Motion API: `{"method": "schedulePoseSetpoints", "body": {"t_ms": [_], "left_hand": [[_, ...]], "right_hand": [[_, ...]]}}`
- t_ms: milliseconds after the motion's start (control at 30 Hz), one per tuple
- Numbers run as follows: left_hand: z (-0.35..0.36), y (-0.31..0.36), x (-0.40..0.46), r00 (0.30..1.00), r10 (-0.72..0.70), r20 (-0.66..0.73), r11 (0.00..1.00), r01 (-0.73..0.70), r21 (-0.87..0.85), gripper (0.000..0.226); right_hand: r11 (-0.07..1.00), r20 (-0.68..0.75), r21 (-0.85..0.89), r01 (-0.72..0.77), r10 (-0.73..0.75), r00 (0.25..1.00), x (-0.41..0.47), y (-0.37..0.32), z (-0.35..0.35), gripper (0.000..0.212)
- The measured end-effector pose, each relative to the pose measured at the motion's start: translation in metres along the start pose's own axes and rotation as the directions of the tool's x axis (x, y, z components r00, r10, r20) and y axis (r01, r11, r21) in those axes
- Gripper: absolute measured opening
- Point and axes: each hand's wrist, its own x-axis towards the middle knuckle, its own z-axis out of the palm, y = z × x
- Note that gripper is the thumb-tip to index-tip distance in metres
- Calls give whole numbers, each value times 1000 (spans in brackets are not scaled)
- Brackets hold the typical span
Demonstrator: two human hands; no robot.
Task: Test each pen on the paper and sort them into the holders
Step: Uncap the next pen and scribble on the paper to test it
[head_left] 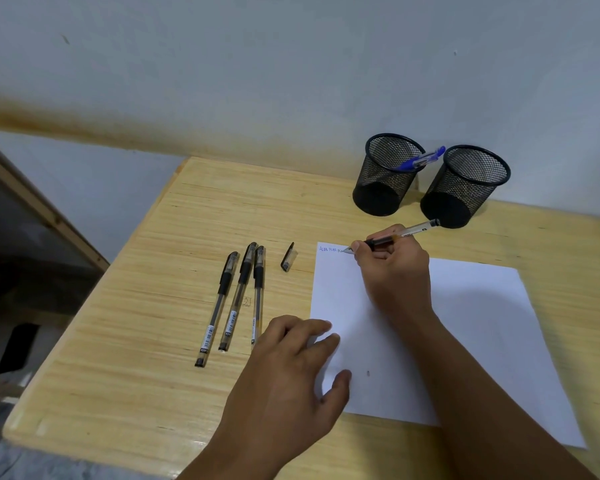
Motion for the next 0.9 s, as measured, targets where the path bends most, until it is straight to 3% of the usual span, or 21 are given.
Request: {"method": "schedulePoseSetpoints", "body": {"t_ms": [900], "left_hand": [[2,0,-1,1000,-23,7,1000,23,3,38]], "right_hand": [[999,27,23,-30,29,999,-1,-2,-5,13]]}}
